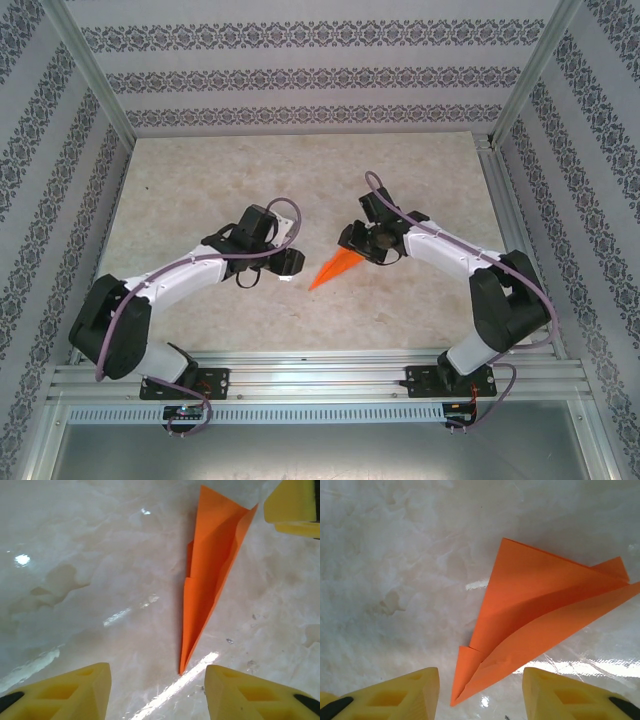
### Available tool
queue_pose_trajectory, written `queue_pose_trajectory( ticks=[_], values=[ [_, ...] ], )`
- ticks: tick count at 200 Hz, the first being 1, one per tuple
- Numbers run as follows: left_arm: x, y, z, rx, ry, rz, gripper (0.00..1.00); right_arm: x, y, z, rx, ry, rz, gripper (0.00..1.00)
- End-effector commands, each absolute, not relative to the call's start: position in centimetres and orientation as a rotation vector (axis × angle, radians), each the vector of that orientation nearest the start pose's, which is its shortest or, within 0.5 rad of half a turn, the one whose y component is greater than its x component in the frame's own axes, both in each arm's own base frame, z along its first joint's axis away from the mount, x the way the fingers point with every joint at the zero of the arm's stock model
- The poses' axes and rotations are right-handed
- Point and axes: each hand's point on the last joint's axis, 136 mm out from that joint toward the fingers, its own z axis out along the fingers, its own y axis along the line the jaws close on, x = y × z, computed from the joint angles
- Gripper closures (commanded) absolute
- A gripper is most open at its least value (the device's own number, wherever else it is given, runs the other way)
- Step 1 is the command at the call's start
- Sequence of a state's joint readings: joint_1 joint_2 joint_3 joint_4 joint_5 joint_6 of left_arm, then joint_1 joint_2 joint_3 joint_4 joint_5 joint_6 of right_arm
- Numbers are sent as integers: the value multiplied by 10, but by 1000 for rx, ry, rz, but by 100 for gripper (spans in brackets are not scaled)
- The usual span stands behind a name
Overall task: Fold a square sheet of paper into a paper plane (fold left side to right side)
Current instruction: Pick up the paper plane at the center of the table.
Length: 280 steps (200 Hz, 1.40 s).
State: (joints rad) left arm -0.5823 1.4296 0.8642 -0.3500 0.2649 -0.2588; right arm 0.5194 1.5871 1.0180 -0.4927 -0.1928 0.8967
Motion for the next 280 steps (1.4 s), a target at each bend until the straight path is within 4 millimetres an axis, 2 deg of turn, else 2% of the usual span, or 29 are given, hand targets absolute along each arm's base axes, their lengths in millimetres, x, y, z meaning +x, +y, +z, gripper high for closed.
queue_pose_trajectory(
  ticks=[1, 19, 52, 90, 121, 154, 170, 182, 212, 233, 252, 280],
  values=[
    [283, -212, 107, 430, 2518, -536, 46, 322, 212, 82, 664, 2687, 584, 53],
    [278, -205, 108, 420, 2504, -531, 45, 317, 208, 79, 673, 2703, 477, 53],
    [272, -196, 107, 415, 2479, -509, 42, 313, 217, 73, 686, 2751, 377, 53],
    [268, -192, 104, 432, 2467, -501, 41, 308, 229, 58, 725, 2794, 343, 55],
    [266, -191, 101, 437, 2467, -505, 41, 305, 231, 46, 729, 2826, 290, 68],
    [265, -188, 102, 432, 2467, -487, 41, 300, 224, 46, 722, 2829, 260, 86],
    [264, -187, 105, 427, 2460, -489, 41, 300, 222, 54, 702, 2810, 283, 95],
    [263, -187, 108, 421, 2451, -502, 41, 305, 225, 68, 637, 2783, 335, 100],
    [259, -195, 129, 393, 2416, -613, 38, 320, 245, 117, 377, 2643, 553, 100],
    [251, -205, 148, 384, 2396, -735, 41, 317, 260, 141, 172, 2552, 713, 100],
    [243, -216, 169, 381, 2365, -865, 45, 308, 269, 152, 47, 2461, 865, 100],
    [236, -227, 194, 357, 2305, -1011, 44, 303, 280, 167, -58, 2339, 1072, 100]
  ],
)
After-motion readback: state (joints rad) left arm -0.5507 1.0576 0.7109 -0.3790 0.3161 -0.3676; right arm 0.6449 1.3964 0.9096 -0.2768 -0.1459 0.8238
